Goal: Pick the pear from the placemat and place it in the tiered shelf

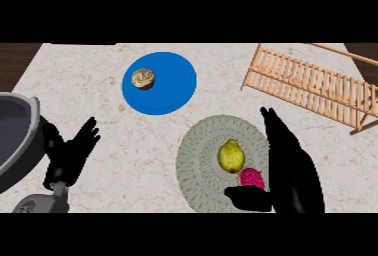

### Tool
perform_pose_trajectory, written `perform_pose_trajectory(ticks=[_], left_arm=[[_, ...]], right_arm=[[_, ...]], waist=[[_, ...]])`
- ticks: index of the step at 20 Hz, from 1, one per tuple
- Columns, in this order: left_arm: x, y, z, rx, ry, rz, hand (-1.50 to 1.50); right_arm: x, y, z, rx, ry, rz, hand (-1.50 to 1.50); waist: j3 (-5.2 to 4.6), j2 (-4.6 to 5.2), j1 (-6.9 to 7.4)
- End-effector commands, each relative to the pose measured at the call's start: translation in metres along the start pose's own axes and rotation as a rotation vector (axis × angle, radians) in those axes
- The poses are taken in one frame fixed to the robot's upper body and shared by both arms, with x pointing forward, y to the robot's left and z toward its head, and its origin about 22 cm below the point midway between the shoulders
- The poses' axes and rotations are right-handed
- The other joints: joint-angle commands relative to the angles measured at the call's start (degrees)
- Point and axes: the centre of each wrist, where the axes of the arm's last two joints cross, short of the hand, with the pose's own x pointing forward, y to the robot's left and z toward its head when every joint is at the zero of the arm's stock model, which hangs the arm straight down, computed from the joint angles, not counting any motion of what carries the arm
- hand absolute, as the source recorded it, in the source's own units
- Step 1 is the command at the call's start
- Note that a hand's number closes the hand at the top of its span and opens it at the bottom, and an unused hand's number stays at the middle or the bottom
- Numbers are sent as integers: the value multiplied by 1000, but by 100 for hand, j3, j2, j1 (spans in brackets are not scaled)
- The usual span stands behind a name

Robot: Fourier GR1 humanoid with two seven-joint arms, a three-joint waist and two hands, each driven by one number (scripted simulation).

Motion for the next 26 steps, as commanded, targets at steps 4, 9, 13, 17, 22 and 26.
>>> perform_pose_trajectory(ticks=[4,9,13,17,22,26], left_arm=[[-1,-3,0,-12,-5,5,0],[2,2,2,-2,2,-13,0],[8,-8,5,-32,1,-9,0],[-6,12,2,-1,4,11,0],[0,13,-1,15,-8,2,0],[-6,9,2,5,10,9,0]], right_arm=[[46,37,-17,-8,258,123,-150],[54,54,-37,55,307,225,-150],[48,80,-43,76,340,247,-150],[47,81,-52,64,384,249,-150],[44,88,-52,39,389,308,-150],[31,104,-45,28,404,312,-150]], waist=[[7,-2,-13],[13,-3,44],[21,-10,57],[12,-6,-7],[13,-18,-57],[17,-20,-58]])
